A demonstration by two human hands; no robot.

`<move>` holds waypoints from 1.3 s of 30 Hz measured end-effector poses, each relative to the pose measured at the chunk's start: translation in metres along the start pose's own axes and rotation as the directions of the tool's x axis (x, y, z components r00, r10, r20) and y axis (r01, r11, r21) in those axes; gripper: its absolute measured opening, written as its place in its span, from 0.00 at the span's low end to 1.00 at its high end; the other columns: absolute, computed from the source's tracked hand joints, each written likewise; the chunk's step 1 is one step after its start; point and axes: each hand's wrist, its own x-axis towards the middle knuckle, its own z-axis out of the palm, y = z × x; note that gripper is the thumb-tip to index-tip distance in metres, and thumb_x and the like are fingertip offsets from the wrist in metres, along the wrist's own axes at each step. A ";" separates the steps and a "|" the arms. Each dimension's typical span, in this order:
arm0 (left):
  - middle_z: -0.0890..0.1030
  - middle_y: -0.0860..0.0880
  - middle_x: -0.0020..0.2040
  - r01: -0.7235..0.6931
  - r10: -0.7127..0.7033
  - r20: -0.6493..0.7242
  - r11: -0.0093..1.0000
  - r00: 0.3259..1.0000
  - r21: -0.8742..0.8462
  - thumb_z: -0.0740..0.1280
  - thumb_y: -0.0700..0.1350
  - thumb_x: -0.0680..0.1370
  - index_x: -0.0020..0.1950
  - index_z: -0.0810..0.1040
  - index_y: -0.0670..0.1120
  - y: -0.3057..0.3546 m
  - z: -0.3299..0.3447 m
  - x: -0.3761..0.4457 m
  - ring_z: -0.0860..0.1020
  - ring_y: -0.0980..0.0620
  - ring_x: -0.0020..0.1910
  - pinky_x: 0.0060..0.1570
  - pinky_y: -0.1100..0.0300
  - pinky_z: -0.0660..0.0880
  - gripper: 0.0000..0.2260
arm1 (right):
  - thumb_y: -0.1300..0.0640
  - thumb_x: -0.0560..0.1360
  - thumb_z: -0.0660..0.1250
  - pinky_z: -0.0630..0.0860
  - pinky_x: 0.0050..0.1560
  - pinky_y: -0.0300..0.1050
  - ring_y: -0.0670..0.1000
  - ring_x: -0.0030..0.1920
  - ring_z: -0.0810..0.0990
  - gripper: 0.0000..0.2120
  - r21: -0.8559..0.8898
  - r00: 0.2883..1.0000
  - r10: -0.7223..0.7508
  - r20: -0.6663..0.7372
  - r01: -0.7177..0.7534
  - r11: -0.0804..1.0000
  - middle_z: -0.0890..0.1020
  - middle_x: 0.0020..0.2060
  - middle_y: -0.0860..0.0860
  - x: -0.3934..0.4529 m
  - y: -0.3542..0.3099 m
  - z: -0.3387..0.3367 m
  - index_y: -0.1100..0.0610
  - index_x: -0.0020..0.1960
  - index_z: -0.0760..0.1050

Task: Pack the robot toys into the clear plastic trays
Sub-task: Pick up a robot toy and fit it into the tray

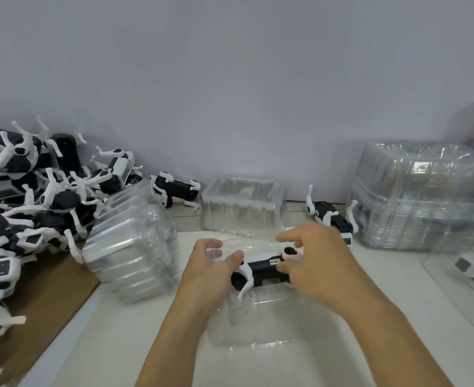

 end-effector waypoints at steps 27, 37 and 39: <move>0.74 0.60 0.56 -0.023 0.023 -0.028 1.000 0.999 -0.017 0.74 0.50 0.75 0.61 0.71 0.56 -0.001 0.001 0.001 0.73 0.63 0.50 0.38 0.62 0.66 0.18 | 0.57 0.76 0.69 0.59 0.26 0.42 0.52 0.28 0.64 0.18 -0.240 0.992 0.086 -0.091 -0.105 0.965 0.65 0.29 0.52 0.000 -0.003 -0.005 0.59 0.31 0.67; 0.76 0.58 0.52 -0.001 -0.005 -0.068 0.996 0.998 -0.089 0.64 0.56 0.80 0.56 0.74 0.53 0.002 0.004 0.000 0.73 0.63 0.48 0.40 0.62 0.66 0.09 | 0.38 0.78 0.59 0.56 0.54 0.49 0.46 0.57 0.66 0.14 -0.161 0.969 -0.245 0.005 0.243 0.957 0.70 0.52 0.39 -0.011 -0.026 0.035 0.34 0.63 0.71; 0.76 0.57 0.53 -0.004 -0.003 -0.067 0.994 0.998 -0.109 0.61 0.56 0.81 0.54 0.75 0.53 0.002 0.004 0.000 0.73 0.64 0.49 0.41 0.63 0.65 0.09 | 0.40 0.79 0.58 0.55 0.51 0.49 0.46 0.54 0.66 0.12 -0.197 0.966 -0.258 -0.009 0.251 0.948 0.71 0.49 0.40 -0.011 -0.025 0.038 0.34 0.61 0.73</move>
